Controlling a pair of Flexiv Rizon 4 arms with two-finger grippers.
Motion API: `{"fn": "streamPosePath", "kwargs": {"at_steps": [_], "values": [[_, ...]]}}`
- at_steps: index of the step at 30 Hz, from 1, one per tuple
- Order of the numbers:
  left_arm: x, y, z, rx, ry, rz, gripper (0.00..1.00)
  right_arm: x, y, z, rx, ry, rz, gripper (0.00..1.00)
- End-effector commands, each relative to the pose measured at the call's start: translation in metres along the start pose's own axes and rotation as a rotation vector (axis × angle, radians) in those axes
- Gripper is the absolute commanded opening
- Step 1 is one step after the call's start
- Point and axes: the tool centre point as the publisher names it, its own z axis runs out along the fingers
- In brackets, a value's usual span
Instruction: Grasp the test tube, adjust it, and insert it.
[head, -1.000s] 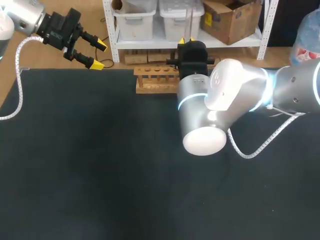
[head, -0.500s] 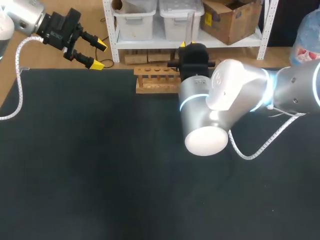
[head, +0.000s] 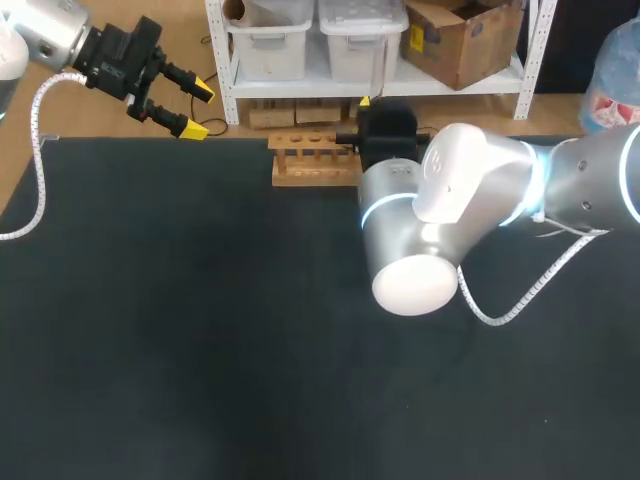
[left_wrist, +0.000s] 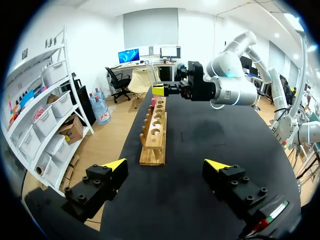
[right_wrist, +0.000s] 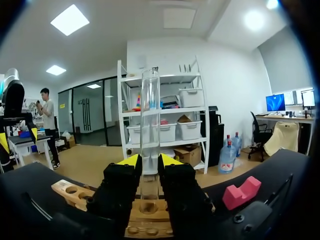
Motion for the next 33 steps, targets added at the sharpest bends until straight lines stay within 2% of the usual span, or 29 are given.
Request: {"fn": "streamPosePath", "kwargs": {"at_steps": [1,14,33], "values": [[0.000,-0.001,0.000,-0.003,0.002,0.001,1.00,0.005,-0.004,0.001,-0.407,0.002,0.002,0.00],[0.000,-0.001,0.000,-0.003,0.002,0.001,1.00,0.019,-0.006,0.000,-0.396,0.012,0.031,0.00],[0.000,-0.001,0.000,-0.003,0.002,0.001,1.00,0.028,-0.007,-0.004,-0.383,0.000,0.074,0.00]]}}
